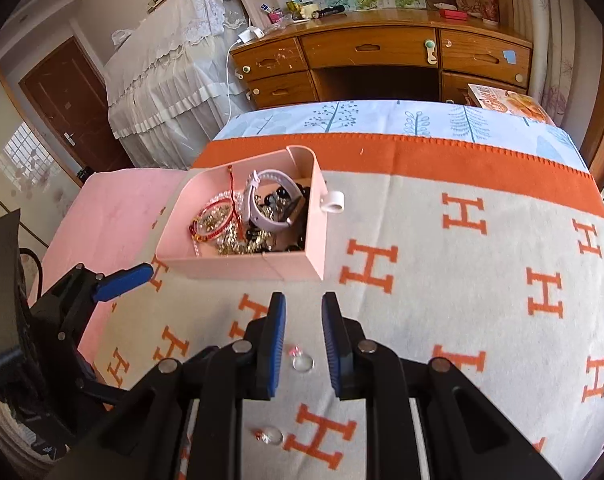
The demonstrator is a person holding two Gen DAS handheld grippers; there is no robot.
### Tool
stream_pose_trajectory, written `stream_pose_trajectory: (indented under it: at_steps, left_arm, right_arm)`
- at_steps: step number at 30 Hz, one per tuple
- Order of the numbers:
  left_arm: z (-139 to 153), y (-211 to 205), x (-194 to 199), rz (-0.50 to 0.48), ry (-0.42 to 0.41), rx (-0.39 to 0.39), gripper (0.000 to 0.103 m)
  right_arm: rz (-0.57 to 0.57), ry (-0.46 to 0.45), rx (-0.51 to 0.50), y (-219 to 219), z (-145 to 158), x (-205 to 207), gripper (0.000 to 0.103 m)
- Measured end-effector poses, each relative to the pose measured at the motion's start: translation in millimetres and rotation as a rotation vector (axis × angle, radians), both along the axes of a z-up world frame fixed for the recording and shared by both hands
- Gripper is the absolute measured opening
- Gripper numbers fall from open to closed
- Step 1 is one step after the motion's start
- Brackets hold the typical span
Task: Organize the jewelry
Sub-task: 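Withdraw both tools from the box toward the two rings on the blanket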
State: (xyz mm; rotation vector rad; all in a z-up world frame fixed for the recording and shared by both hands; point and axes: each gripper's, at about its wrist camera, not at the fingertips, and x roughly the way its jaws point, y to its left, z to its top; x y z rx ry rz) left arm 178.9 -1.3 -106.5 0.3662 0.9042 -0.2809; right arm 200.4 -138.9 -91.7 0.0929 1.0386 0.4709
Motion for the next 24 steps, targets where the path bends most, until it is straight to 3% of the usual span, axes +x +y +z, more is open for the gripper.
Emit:
stream_pose_trajectory:
  at_steps: [9, 19, 24]
  left_arm:
    - [-15.0, -26.0, -43.8, -0.158, 0.036, -0.024, 0.087]
    - [-32.5, -31.5, -38.5, -0.219, 0.103, -0.059, 0.087]
    - [-35.7, -42.3, -39.3, -0.289, 0.091, -0.063, 0.072]
  right_arm:
    - [0.004, -0.022, 0.039, -15.6, -19.2, -54.9, 0.019]
    - [-0.049, -0.004, 0.11, -28.8, -49.7, -86.3, 0.019]
    - [-0.085, 0.008, 0.138, -40.6, -56.0, -89.2, 0.019]
